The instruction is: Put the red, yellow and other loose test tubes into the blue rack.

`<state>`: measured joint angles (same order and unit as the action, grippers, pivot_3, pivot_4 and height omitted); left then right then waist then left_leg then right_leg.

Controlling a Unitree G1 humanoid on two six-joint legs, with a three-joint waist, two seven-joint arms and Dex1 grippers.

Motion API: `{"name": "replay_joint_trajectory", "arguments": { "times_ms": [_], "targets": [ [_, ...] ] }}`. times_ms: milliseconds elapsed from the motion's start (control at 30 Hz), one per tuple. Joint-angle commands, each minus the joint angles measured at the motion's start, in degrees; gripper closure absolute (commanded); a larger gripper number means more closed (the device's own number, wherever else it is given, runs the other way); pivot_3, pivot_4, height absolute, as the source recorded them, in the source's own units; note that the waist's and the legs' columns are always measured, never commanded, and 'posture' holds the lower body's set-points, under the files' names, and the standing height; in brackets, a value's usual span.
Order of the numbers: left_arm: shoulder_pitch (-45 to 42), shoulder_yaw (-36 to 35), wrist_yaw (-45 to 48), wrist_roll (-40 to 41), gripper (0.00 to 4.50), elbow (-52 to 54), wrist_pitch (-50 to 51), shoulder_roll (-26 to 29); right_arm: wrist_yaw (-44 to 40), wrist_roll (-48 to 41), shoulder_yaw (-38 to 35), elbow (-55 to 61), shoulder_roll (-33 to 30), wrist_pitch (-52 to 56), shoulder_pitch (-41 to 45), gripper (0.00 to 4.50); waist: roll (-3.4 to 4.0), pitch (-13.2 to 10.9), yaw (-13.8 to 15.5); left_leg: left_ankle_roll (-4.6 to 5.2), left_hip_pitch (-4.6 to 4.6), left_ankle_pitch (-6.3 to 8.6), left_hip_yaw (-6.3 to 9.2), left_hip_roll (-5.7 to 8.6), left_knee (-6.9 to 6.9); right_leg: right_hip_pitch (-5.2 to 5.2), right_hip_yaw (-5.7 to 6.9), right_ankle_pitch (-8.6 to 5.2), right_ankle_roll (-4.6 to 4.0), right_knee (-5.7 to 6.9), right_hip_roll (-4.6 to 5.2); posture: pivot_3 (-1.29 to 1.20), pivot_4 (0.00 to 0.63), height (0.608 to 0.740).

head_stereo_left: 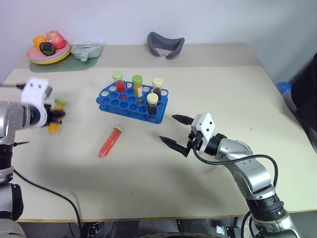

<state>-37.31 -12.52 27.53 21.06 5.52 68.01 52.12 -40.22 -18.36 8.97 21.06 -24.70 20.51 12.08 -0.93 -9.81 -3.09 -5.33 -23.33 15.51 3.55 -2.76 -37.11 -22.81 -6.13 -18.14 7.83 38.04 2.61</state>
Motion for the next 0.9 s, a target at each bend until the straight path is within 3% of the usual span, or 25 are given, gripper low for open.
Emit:
{"name": "replay_joint_trajectory", "arguments": {
  "times_ms": [33,167,367,600,900],
  "targets": [
    [0.20,-4.51,-1.04,1.16,3.63,9.90,-12.41,-5.21,0.05,-0.43,-1.64,1.49,-0.42,-0.61,1.31,0.00,0.00,0.00,0.06,-0.02,0.00,-0.01,-0.02,0.00,0.00,-0.01,0.00,0.00,0.00,-0.01,0.01,0.00,0.150,0.740],
    [6.71,-2.65,-3.42,-0.29,3.63,15.83,-28.27,-16.96,0.32,-0.41,-2.06,1.04,-0.15,-0.65,2.50,0.00,0.09,0.05,0.14,-0.02,0.02,-0.01,-0.06,-0.01,-0.02,0.01,-0.01,0.00,0.00,0.04,0.04,0.00,0.150,0.740],
    [9.98,4.26,-6.71,-6.83,3.63,9.75,-51.02,-30.45,0.71,-0.41,-1.55,1.42,0.21,-0.35,2.48,0.00,0.03,0.05,0.68,0.01,0.01,0.00,-0.04,0.00,-0.05,0.01,-0.02,0.01,0.00,0.00,0.02,0.00,0.150,0.740],
    [10.38,11.29,-6.80,-13.72,3.63,-3.03,-68.75,-36.84,1.28,-0.37,-2.11,1.90,-0.04,-0.05,2.60,0.00,0.05,0.06,0.48,0.02,0.02,0.01,-0.05,0.02,-0.05,0.03,-0.02,0.01,0.00,-0.03,0.02,0.00,0.150,0.740],
    [10.43,13.12,-7.05,-15.92,3.63,-12.47,-78.32,-40.04,2.08,-0.73,-3.06,3.43,-0.69,0.56,1.74,0.00,0.05,0.06,0.52,0.02,0.02,0.01,-0.04,0.02,-0.05,0.04,-0.02,0.01,0.00,-0.04,0.01,0.00,0.150,0.740]
  ]
}}
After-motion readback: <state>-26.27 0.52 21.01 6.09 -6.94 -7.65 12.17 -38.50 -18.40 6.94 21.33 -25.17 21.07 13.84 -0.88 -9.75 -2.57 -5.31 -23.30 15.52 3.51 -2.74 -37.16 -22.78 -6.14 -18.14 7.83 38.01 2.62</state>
